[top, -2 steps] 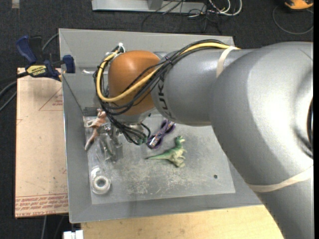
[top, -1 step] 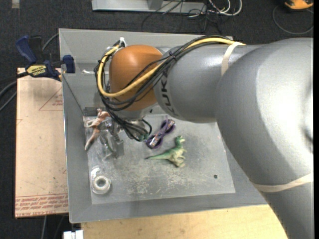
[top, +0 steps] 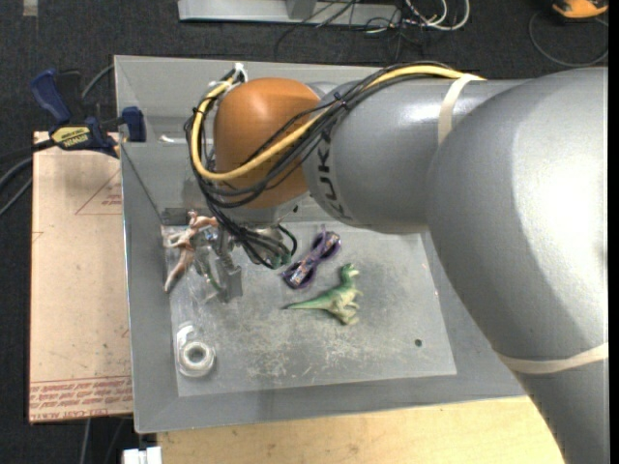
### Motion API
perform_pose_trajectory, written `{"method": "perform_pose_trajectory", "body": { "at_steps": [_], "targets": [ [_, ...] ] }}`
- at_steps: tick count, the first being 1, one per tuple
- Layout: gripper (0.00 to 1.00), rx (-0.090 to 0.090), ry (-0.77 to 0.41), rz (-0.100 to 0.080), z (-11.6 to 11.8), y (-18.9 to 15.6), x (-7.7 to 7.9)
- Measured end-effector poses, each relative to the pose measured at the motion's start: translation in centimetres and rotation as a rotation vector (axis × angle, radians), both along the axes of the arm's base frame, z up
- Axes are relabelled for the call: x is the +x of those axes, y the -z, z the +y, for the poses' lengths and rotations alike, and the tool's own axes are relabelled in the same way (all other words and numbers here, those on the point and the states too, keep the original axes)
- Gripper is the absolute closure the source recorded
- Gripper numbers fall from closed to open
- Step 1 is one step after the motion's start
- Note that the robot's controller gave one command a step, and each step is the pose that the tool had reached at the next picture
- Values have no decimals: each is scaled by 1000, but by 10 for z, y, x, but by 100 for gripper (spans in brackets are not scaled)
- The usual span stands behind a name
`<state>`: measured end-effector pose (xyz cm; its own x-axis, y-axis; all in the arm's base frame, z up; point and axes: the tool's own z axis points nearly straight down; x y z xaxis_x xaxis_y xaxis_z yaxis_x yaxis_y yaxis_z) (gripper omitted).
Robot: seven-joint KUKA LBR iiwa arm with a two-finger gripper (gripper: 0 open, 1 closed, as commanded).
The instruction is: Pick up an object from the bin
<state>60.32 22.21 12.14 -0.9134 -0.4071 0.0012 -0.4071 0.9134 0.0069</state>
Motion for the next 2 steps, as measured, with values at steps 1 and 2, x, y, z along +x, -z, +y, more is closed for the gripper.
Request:
{"method": "perform_pose_trajectory", "body": {
  "at_steps": [1, 2],
  "targets": [
    [100, 1, 0, -2, 0, -14, 0],
    [100, 2, 1, -4, 1, -19, 1]
  ]
}}
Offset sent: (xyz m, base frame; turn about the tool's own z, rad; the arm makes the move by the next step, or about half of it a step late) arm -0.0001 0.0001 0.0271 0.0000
